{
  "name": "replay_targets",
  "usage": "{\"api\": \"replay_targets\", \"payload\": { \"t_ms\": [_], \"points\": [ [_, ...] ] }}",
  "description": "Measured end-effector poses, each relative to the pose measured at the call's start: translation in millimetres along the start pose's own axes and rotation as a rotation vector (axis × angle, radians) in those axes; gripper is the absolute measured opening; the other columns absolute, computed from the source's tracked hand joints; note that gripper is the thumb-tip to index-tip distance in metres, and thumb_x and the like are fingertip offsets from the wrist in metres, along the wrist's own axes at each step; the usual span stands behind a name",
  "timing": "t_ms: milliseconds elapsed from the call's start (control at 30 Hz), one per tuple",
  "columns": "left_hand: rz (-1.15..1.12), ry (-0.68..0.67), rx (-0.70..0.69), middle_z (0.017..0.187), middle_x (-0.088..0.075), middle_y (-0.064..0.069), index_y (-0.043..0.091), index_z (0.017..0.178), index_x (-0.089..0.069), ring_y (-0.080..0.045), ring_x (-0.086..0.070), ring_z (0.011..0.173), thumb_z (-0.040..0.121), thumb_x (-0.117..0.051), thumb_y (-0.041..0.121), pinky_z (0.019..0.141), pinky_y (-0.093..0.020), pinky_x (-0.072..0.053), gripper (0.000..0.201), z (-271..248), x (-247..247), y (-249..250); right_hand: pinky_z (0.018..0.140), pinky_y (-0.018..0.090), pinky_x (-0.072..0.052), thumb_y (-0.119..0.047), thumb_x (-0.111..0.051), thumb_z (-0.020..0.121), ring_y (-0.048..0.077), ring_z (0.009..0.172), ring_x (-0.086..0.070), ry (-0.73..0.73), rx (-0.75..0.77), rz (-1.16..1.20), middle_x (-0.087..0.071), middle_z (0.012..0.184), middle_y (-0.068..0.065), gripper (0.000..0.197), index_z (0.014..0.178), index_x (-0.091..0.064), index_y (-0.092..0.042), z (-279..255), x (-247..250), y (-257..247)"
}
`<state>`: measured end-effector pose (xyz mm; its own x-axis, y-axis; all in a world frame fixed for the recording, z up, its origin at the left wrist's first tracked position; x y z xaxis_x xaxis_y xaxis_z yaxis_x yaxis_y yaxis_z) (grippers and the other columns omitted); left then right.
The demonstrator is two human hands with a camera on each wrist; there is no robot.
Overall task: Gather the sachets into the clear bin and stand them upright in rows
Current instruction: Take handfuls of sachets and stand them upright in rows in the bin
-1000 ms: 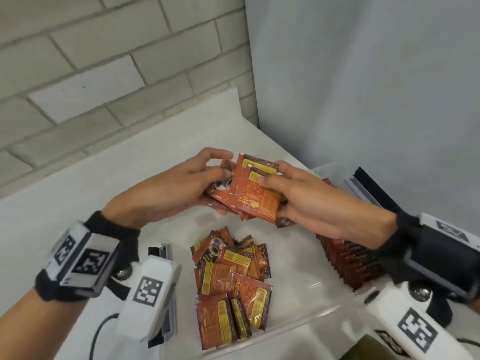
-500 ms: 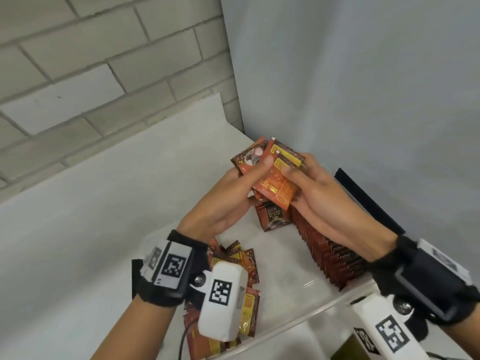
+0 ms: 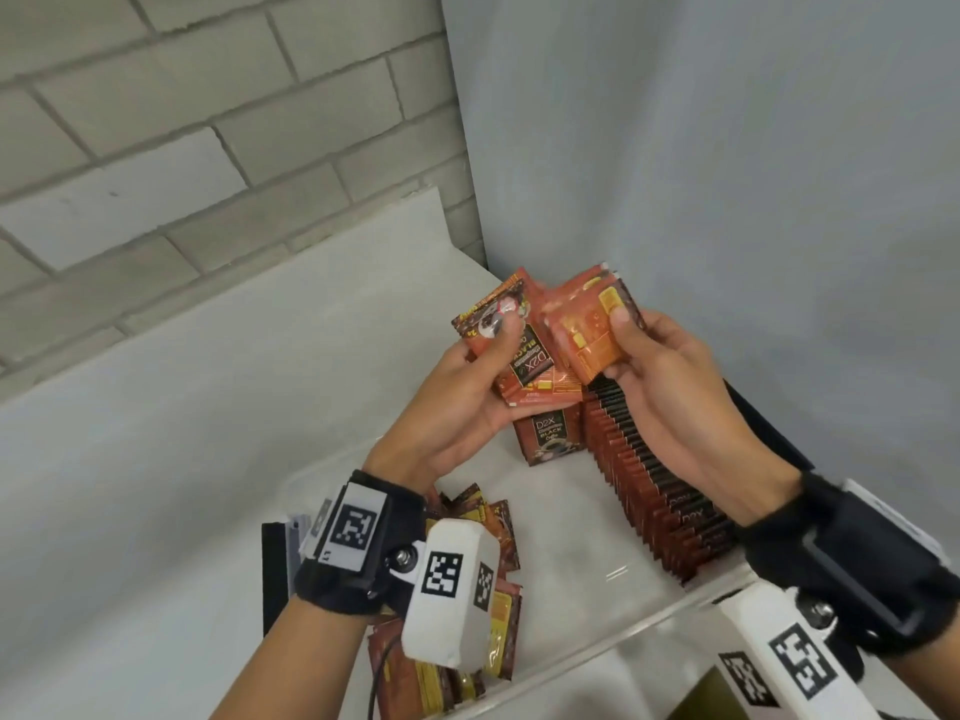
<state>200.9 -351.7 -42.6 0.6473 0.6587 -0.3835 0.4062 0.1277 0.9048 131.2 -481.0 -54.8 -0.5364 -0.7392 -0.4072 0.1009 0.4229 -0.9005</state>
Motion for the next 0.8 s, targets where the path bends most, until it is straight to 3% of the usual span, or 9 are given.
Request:
{"api": "replay_targets", "payload": {
  "t_ms": [167, 267, 333, 367, 467, 533, 600, 700, 800],
  "points": [
    [0.199, -0.021, -0.093, 0.113, -0.07, -0.006, 0.013, 0.118, -0.059, -0.024, -0.066, 0.106, 0.082, -0.063, 0.019, 0.088, -0.039, -0.055, 0.037, -0.8, -5.8, -1.0, 0.072, 0.024, -0.052, -0.032, -0.042, 0.102, 0.016, 0.087, -0.059, -0.008, -0.04, -0.063, -0.064, 0.112, 0.017, 0.035, 0.123, -0.047, -0.005, -2.1, -3.3, 8.9],
    [0.277, 0.059, -0.148, 0.113, -0.07, -0.01, 0.013, 0.115, -0.063, -0.026, -0.067, 0.105, 0.083, -0.069, 0.007, 0.093, -0.044, -0.053, 0.033, 1.0, -4.4, -2.8, 0.059, 0.015, -0.049, -0.039, -0.039, 0.102, 0.002, 0.072, -0.063, -0.061, -0.096, -0.198, -0.065, 0.103, 0.011, 0.036, 0.12, -0.046, -0.009, -5.6, -8.3, 16.3],
    [0.256, 0.107, -0.148, 0.111, -0.071, -0.01, 0.016, 0.109, -0.065, -0.027, -0.068, 0.103, 0.086, -0.066, 0.003, 0.091, -0.043, -0.054, 0.027, 1.8, 1.2, -1.7, 0.052, 0.011, -0.048, -0.033, -0.043, 0.102, -0.007, 0.064, -0.063, -0.034, -0.064, -0.244, -0.059, 0.098, 0.004, 0.024, 0.115, -0.043, -0.012, -6.2, -7.4, 13.0],
    [0.255, 0.118, -0.142, 0.108, -0.072, -0.009, 0.017, 0.106, -0.066, -0.027, -0.068, 0.101, 0.085, -0.066, 0.001, 0.089, -0.043, -0.055, 0.026, 2.4, 4.6, -1.1, 0.055, 0.013, -0.05, -0.027, -0.047, 0.101, -0.006, 0.074, -0.064, -0.014, -0.021, -0.282, -0.055, 0.105, 0.004, 0.018, 0.114, -0.04, -0.017, -5.6, -6.0, 9.6],
    [0.305, 0.084, -0.121, 0.1, -0.073, -0.008, 0.014, 0.1, -0.068, -0.028, -0.069, 0.095, 0.08, -0.068, -0.003, 0.085, -0.043, -0.056, 0.026, 1.9, 7.9, 0.2, 0.067, 0.02, -0.055, -0.009, -0.058, 0.092, 0.001, 0.096, -0.06, -0.048, 0.157, -0.401, -0.045, 0.12, -0.005, 0.046, 0.127, -0.034, -0.027, -9.0, -8.9, 0.2],
    [0.333, 0.05, -0.103, 0.099, -0.073, -0.01, 0.011, 0.102, -0.068, -0.027, -0.07, 0.093, 0.079, -0.068, -0.005, 0.084, -0.044, -0.057, 0.028, 0.4, 6.2, 0.0, 0.079, 0.023, -0.055, -0.011, -0.063, 0.089, 0.002, 0.106, -0.056, -0.1, 0.243, -0.534, -0.047, 0.122, -0.007, 0.051, 0.13, -0.042, -0.031, -13.5, -14.4, -1.7],
    [0.326, 0.025, -0.088, 0.105, -0.072, -0.01, 0.012, 0.113, -0.064, -0.026, -0.069, 0.095, 0.083, -0.065, -0.003, 0.081, -0.041, -0.058, 0.034, 0.3, 5.5, -0.2, 0.084, 0.025, -0.054, -0.018, -0.068, 0.088, 0.004, 0.106, -0.059, -0.109, 0.259, -0.529, -0.056, 0.118, -0.008, 0.042, 0.124, -0.052, -0.031, -14.6, -13.1, -0.4],
    [0.193, 0.011, -0.04, 0.12, -0.067, -0.006, 0.021, 0.13, -0.055, -0.025, -0.067, 0.102, 0.092, -0.054, 0.017, 0.078, -0.043, -0.058, 0.038, 0.7, 7.8, 0.9, 0.077, 0.02, -0.055, -0.021, -0.068, 0.088, 0.005, 0.099, -0.065, -0.068, 0.198, -0.399, -0.064, 0.107, -0.011, 0.037, 0.123, -0.056, -0.024, -9.3, -7.9, 1.5],
    [0.104, 0.014, -0.002, 0.119, -0.068, -0.008, 0.021, 0.126, -0.054, -0.03, -0.067, 0.099, 0.099, -0.037, 0.026, 0.084, -0.044, -0.057, 0.033, 0.3, 7.6, 2.5, 0.085, 0.036, -0.057, -0.026, -0.069, 0.085, 0.018, 0.099, -0.069, -0.021, 0.133, -0.256, -0.069, 0.109, 0.001, 0.041, 0.123, -0.057, -0.018, -3.7, -2.4, 1.4]
  ]
}}
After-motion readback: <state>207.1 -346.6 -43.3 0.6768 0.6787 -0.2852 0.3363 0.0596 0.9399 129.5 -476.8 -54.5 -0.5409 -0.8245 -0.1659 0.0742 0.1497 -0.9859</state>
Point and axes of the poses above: each hand's wrist, its own z-axis towards the middle knuckle, its own x-axis out of the back of the hand, y = z × x, the point moved 6 cm from there along z, towards the middle knuckle
